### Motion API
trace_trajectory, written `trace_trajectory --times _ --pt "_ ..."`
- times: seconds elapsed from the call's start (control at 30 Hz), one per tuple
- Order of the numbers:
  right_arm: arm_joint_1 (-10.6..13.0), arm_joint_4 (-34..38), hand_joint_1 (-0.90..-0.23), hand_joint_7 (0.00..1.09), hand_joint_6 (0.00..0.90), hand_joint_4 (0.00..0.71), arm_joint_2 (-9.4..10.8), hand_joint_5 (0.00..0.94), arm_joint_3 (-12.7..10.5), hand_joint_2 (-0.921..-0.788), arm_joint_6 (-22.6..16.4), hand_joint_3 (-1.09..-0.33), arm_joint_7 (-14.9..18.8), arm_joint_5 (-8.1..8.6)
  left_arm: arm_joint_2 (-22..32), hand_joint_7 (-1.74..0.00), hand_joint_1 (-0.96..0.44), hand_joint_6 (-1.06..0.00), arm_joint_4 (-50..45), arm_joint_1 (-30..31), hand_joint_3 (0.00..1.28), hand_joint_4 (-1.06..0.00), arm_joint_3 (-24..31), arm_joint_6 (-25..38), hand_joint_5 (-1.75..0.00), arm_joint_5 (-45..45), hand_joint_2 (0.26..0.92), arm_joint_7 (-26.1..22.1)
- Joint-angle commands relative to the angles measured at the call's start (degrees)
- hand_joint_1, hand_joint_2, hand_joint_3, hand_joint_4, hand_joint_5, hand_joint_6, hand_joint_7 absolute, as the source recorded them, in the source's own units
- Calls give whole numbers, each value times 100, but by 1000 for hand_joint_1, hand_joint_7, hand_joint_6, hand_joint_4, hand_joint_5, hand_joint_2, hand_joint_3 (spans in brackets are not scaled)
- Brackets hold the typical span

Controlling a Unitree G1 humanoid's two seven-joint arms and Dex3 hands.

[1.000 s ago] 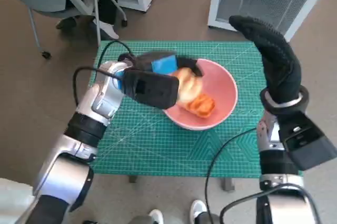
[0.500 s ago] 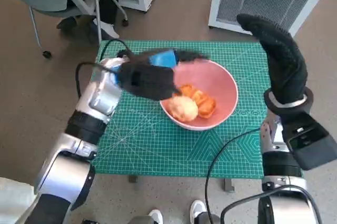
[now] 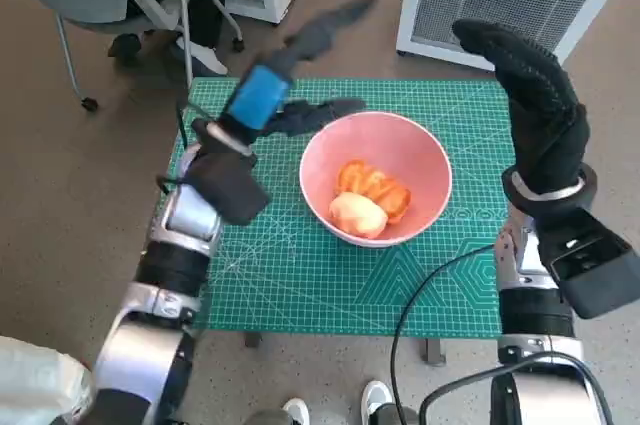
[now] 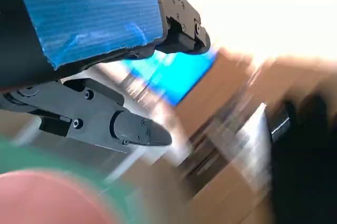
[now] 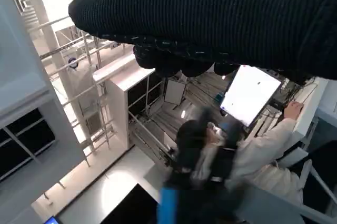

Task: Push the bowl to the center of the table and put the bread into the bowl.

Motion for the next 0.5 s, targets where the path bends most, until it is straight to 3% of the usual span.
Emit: trace_trajectory --times 0.03,0.5 --pt "-10 -76 -558 110 315 303 28 1 -22 -921 152 -739 -115 -132 -224 -102 -391 -455 -497 304 327 -479 142 45 -32 -478 921 -77" --pt "-174 -284 -559 106 310 294 84 0 -20 -921 497 -746 -497 -364 -440 -108 -370 -436 -932 672 392 -461 231 -136 -11 -907 921 -285"
